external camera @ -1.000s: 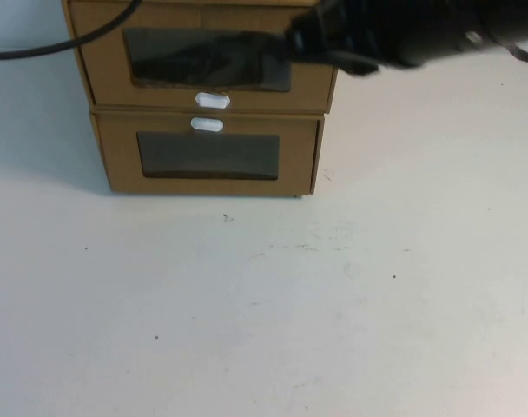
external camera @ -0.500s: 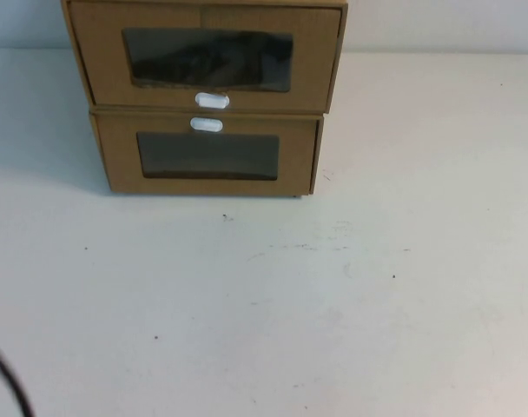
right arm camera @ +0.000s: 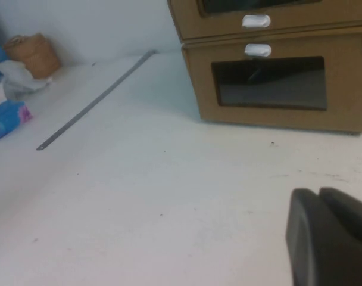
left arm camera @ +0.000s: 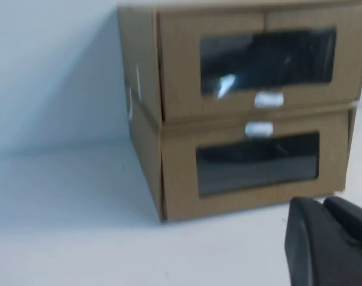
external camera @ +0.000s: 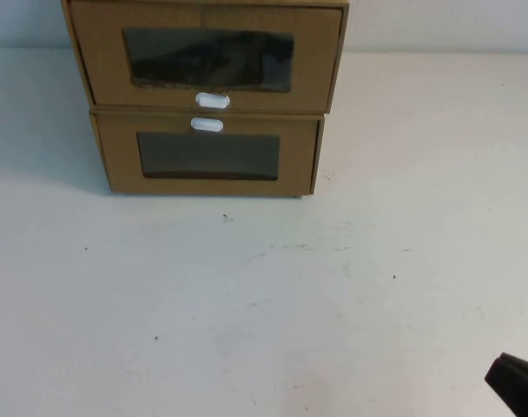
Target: Close the shoe box
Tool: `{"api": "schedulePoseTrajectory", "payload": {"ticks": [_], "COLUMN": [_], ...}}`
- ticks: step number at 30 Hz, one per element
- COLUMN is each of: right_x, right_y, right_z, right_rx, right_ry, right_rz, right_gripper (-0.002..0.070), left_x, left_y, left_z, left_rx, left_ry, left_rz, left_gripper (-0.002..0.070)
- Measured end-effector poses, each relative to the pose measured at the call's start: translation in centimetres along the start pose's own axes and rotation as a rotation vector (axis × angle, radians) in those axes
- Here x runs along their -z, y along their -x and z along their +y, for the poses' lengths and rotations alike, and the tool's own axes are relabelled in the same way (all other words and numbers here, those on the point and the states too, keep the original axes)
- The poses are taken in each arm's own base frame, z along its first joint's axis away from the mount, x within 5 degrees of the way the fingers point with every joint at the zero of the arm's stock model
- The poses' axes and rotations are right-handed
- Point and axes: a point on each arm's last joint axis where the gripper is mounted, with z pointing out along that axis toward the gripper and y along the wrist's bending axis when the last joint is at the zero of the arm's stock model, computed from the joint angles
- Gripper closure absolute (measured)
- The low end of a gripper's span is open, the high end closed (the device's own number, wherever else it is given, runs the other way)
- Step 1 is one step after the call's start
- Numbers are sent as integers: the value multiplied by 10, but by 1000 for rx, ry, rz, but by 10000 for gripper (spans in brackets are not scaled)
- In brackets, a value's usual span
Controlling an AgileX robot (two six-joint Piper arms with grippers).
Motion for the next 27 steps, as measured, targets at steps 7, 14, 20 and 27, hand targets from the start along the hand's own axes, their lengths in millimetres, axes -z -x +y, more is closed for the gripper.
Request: {"api": "schedulePoseTrajectory", "payload": {"ticks": [7, 14, 20, 27], "right_x": [-1, -1, 0, 6], "right_y": [-35, -41, -47, -44], "right_z": [-10, -12, -13, -21], "right_rx": [-12, -13, -13, 155], "right_ry": [-16, -26, -38, -142], "right_rz": [10, 68, 130, 100], "right_gripper": [687, 687, 687, 687], "left_x": [-9, -9, -9, -9], "left_y": [-43, -48, -48, -48], "left_z": [0, -5, -5, -5], "left_rx": [238, 251, 251, 251], "left_ry": [5, -38, -38, -38], "left_rz": [105, 152, 152, 153], "left_gripper": [677, 677, 677, 677]}}
